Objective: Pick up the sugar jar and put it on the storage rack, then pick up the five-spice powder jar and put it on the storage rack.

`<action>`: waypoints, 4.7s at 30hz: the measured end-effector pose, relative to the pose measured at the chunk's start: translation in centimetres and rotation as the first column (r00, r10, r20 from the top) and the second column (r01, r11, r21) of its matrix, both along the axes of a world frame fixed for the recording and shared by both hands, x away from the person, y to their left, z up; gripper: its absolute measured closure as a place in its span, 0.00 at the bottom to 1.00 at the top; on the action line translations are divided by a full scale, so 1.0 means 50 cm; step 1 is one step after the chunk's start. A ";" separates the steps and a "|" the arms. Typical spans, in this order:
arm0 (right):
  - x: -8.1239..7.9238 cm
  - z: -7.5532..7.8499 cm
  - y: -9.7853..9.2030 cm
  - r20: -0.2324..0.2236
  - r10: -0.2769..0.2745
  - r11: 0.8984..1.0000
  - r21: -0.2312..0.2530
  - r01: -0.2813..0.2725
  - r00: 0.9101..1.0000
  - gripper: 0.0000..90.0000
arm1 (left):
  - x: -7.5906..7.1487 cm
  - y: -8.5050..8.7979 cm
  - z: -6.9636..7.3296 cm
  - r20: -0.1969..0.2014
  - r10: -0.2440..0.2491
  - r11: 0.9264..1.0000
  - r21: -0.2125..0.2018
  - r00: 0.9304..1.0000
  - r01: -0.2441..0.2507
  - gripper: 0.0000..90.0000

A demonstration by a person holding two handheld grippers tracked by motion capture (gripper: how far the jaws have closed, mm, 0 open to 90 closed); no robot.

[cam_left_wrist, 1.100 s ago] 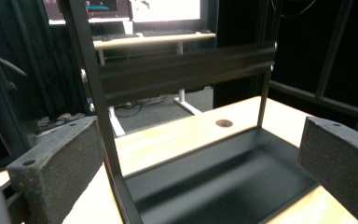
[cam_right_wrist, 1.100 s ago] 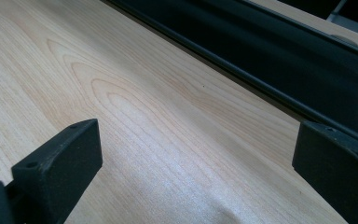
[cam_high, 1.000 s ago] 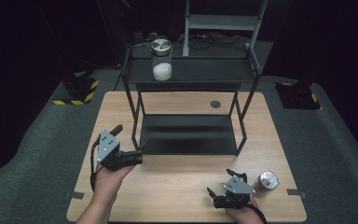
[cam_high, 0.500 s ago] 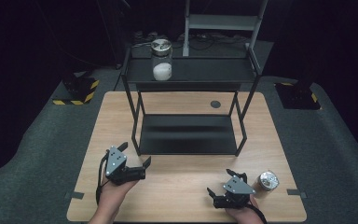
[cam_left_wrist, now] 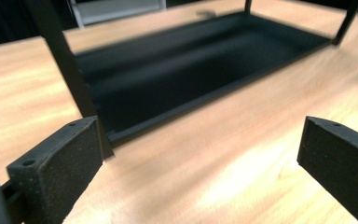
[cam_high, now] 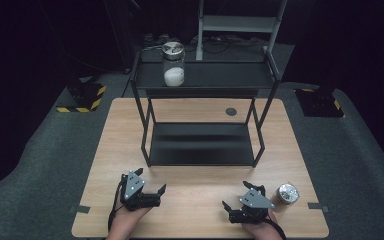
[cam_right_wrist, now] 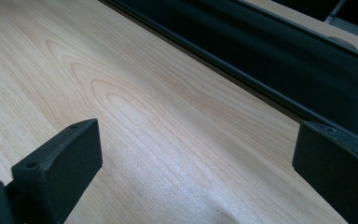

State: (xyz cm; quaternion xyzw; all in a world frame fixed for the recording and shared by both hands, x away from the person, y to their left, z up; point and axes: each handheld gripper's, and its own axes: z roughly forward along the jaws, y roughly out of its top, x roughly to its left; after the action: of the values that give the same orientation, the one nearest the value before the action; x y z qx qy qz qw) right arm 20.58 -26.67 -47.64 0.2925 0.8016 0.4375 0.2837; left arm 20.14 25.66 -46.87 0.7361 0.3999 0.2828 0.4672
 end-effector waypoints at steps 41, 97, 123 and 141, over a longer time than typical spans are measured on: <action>-0.010 -0.004 -0.026 0.054 0.047 0.997 0.062 -0.050 0.997 0.03 | 0.004 -0.059 -0.009 -0.026 -0.024 0.971 0.238 0.999 0.029 0.01; -0.127 0.077 -0.198 0.165 -0.199 0.965 0.204 0.164 0.966 0.00 | 0.013 -0.038 -0.009 -0.045 -0.047 0.981 0.188 0.998 0.055 0.01; -0.119 0.024 -0.228 0.061 -0.260 0.942 0.235 0.239 0.964 0.10 | 0.017 -0.029 -0.008 -0.056 -0.050 0.985 0.164 0.997 0.059 0.01; -0.107 -0.007 -0.257 0.026 -0.242 0.929 0.293 0.224 0.970 0.35 | 0.017 -0.028 -0.007 -0.060 -0.044 0.986 0.159 0.997 0.053 0.01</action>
State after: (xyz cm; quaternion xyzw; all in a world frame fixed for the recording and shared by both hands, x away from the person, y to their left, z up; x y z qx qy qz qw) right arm 15.22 -39.49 -47.99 0.4101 0.6798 0.5216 0.3123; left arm 21.01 24.27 -47.25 0.7885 0.3707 0.2816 0.4019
